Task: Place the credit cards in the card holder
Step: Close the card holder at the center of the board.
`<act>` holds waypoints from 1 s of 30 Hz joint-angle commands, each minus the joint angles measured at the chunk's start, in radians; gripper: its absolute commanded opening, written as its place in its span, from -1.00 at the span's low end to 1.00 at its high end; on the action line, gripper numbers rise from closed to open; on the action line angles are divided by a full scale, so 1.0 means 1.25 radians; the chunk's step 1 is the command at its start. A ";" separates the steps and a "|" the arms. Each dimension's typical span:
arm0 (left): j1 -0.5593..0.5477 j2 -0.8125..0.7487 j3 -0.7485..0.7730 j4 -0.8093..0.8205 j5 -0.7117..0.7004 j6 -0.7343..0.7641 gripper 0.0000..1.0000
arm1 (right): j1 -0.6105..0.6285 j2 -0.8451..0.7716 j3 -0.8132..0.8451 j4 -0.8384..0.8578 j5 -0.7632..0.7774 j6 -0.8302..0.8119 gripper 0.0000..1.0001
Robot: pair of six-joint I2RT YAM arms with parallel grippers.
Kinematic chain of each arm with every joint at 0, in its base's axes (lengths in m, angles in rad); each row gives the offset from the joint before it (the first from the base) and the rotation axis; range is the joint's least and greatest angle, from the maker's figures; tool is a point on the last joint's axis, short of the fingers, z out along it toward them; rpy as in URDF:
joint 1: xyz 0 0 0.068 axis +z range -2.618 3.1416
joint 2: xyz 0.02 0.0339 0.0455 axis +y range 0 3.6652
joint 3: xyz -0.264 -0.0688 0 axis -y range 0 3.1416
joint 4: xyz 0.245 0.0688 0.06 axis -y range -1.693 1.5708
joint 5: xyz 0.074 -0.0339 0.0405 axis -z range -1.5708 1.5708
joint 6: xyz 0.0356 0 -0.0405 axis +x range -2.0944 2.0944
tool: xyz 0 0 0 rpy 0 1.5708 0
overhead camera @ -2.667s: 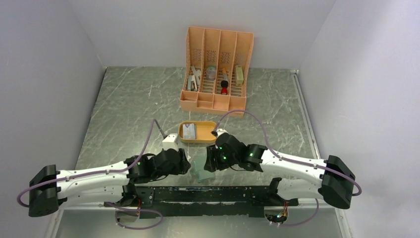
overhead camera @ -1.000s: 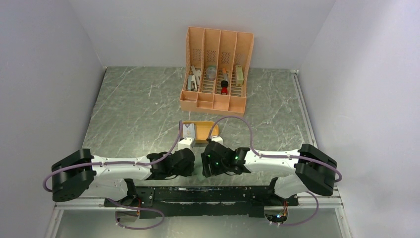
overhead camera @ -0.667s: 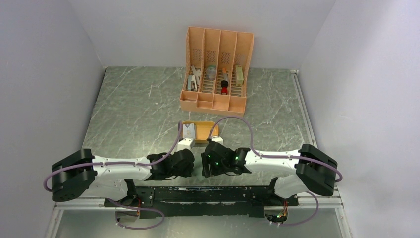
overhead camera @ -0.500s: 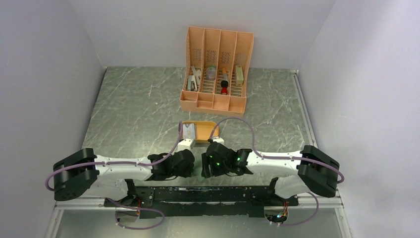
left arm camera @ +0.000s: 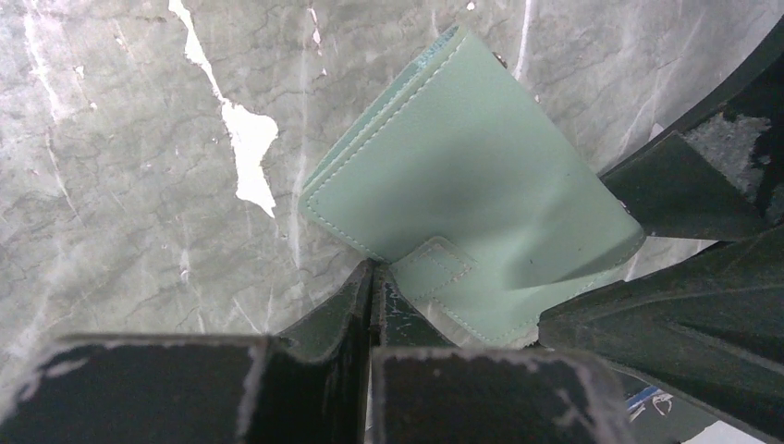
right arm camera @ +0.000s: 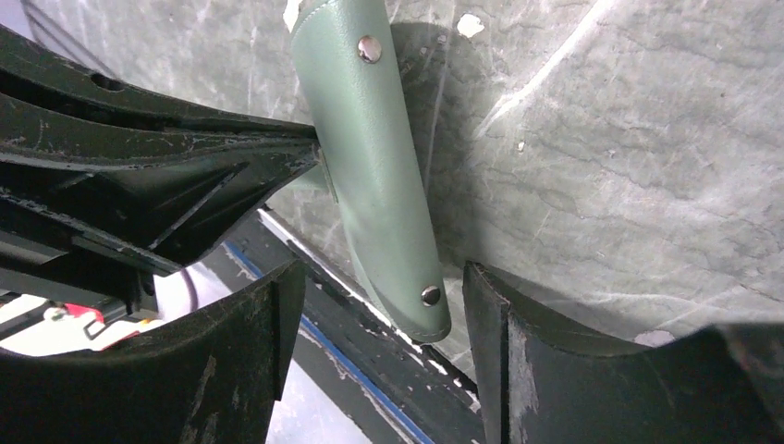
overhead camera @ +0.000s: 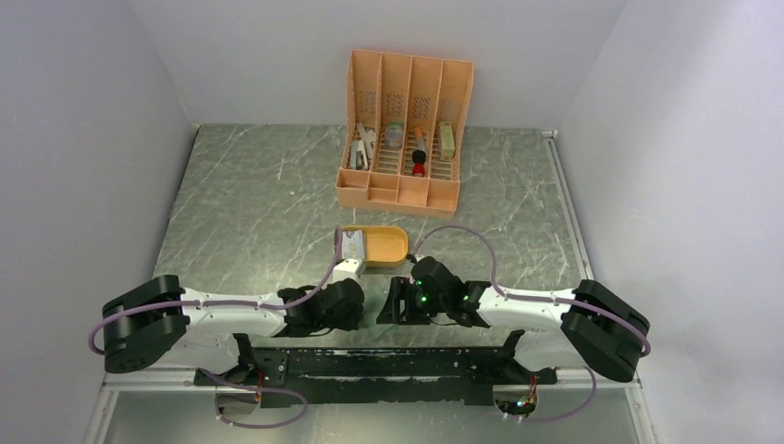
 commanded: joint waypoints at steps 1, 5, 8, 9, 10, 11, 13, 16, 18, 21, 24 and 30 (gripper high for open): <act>-0.001 0.027 -0.022 0.000 0.003 -0.007 -0.90 | -0.025 -0.005 -0.035 0.100 -0.084 0.038 0.33; -0.001 0.034 -0.024 0.003 0.003 -0.009 -0.90 | -0.034 0.011 -0.050 0.134 -0.109 0.050 0.32; -0.001 0.035 -0.026 0.003 0.002 -0.010 -0.90 | -0.037 0.024 -0.058 0.158 -0.123 0.057 0.29; -0.001 0.034 -0.026 0.003 0.001 -0.011 -0.90 | -0.038 0.028 -0.061 0.165 -0.126 0.059 0.28; 0.000 0.034 -0.027 0.004 0.001 -0.012 -0.90 | -0.038 0.033 -0.065 0.174 -0.129 0.063 0.26; -0.001 0.034 -0.029 0.006 0.002 -0.013 -0.90 | -0.040 0.036 -0.071 0.188 -0.131 0.068 0.25; -0.001 0.034 -0.031 0.007 0.003 -0.014 -0.90 | -0.045 0.040 -0.084 0.214 -0.132 0.082 0.22; -0.001 0.033 -0.035 0.008 0.003 -0.015 -0.90 | -0.050 0.037 -0.106 0.253 -0.124 0.111 0.19; -0.001 0.033 -0.036 0.008 0.004 -0.016 -0.90 | -0.052 0.033 -0.112 0.261 -0.108 0.117 0.17; -0.001 0.035 -0.038 0.009 0.005 -0.016 -0.90 | -0.052 0.030 -0.111 0.256 -0.076 0.110 0.15; -0.001 0.037 -0.038 0.012 0.006 -0.016 -0.90 | -0.052 0.041 -0.110 0.267 -0.071 0.102 0.02; -0.001 0.042 -0.040 0.019 0.010 -0.017 -0.90 | -0.052 0.061 -0.110 0.303 -0.083 0.099 -0.35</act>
